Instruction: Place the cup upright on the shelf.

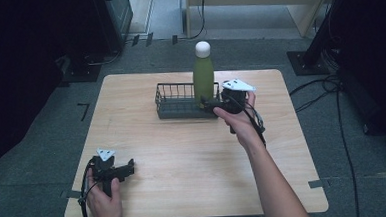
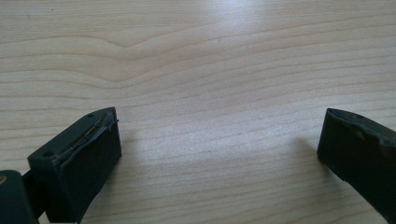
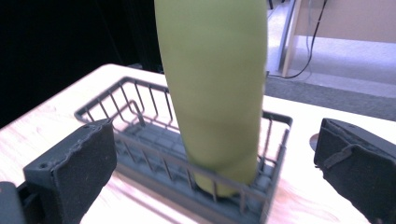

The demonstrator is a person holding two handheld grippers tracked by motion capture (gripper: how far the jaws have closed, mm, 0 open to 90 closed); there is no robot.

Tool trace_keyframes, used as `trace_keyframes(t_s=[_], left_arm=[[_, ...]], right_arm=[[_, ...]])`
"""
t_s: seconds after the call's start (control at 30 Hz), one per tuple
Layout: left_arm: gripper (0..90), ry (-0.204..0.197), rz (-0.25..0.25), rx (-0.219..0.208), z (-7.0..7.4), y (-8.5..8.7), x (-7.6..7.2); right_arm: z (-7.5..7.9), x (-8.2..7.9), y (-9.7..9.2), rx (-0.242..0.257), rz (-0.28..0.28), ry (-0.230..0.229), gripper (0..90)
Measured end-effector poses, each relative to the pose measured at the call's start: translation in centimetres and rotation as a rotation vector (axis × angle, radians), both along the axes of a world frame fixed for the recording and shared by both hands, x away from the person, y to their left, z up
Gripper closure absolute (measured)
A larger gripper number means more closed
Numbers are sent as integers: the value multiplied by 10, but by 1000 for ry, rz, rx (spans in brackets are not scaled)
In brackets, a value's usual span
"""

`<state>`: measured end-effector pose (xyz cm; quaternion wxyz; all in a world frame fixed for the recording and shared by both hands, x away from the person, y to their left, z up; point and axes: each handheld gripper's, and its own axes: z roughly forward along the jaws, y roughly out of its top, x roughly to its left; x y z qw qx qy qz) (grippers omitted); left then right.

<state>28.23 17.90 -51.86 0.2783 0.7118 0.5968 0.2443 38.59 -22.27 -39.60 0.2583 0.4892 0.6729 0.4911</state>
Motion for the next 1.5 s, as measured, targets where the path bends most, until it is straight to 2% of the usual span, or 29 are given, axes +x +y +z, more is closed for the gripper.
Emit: trace_keyframes(t_s=[0.13, 0.27, 0.37, 0.57, 0.77, 1.0, 1.23, 1.4, 1.5], left_arm=[[1, 0, 0, 0, 0, 0, 0], [1, 0, 0, 1, 0, 0, 0], [1, -1, 1, -1, 0, 0, 0], [1, 0, -1, 1, 0, 0, 0], [1, -1, 1, 1, 0, 0, 0], [1, 0, 0, 1, 0, 0, 0], [1, 0, 0, 1, 0, 0, 0], [0, 1, 0, 2, 0, 0, 0], [1, 1, -1, -1, 0, -1, 0]], right_arm=[[-5, -14, -8, -19, 4, -3, 0], [-12, -29, -19, -18, 7, 3, 0], [-22, -42, -31, -8, 5, 26, 0], [-40, -65, -52, -43, -10, 35, 0], [-54, -86, -76, -22, -20, 49, 0], [-75, -106, -106, -30, -84, 91, 0], [-96, -127, -128, -46, -149, 138, 0], [-114, -139, -141, -92, -203, 189, 0], [-120, -148, -148, -82, -230, 212, 0]])
